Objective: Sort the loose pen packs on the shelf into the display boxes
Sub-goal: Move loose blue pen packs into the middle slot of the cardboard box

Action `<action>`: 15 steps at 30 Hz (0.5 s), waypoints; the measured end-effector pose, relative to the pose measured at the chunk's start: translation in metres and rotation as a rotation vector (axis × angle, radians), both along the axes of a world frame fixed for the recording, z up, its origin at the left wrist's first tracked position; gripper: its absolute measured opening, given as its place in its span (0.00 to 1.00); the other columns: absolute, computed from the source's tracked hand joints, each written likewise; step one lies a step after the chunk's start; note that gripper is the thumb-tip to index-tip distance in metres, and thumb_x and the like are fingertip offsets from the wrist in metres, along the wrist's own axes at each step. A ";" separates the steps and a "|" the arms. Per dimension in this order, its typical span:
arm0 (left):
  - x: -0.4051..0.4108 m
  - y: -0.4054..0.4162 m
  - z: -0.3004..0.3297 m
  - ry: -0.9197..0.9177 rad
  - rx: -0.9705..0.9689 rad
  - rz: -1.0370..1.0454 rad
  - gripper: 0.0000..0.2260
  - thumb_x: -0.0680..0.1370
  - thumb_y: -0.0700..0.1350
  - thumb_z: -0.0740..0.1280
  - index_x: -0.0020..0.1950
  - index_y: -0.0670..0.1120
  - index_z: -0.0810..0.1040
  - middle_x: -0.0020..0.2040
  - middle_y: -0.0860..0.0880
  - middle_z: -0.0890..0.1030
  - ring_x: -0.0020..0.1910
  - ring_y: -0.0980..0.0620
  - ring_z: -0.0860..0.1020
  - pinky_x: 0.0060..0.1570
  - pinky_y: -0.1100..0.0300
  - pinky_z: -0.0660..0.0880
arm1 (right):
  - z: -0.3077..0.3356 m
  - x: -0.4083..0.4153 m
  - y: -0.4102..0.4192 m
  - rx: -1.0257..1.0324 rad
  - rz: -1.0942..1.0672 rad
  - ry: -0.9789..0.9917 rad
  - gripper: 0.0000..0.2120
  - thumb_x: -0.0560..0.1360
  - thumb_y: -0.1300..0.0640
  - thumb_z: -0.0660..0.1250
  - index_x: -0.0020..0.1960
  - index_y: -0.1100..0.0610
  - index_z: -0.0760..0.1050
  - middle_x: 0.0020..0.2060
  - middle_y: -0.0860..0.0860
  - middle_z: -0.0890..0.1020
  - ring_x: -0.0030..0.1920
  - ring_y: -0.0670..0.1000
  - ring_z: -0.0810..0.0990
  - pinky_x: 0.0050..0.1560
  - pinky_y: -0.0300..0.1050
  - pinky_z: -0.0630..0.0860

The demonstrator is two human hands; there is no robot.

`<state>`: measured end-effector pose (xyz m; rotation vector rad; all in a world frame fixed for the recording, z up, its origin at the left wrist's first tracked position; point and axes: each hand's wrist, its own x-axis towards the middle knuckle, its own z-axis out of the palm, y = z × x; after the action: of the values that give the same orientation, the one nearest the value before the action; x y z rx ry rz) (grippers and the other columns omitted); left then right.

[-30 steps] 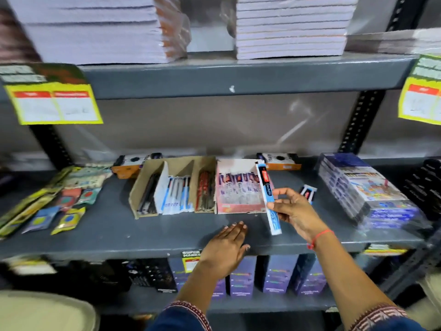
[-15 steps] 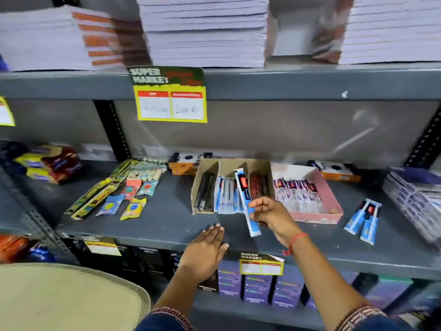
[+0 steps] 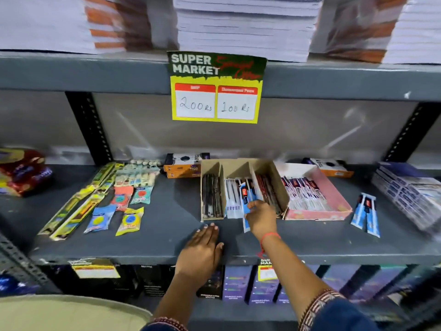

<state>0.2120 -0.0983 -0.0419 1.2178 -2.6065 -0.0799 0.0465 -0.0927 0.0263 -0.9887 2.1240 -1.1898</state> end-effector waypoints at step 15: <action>0.000 0.003 0.007 0.195 -0.208 -0.008 0.17 0.68 0.46 0.68 0.53 0.40 0.82 0.52 0.44 0.84 0.50 0.49 0.82 0.48 0.54 0.79 | 0.010 0.004 -0.035 0.342 0.087 0.474 0.13 0.76 0.69 0.56 0.57 0.69 0.74 0.55 0.67 0.80 0.57 0.62 0.80 0.55 0.51 0.77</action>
<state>0.2119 -0.0948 -0.0349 1.0704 -2.3837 0.0669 0.0502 -0.1280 0.0365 -1.2745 2.4996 -0.5520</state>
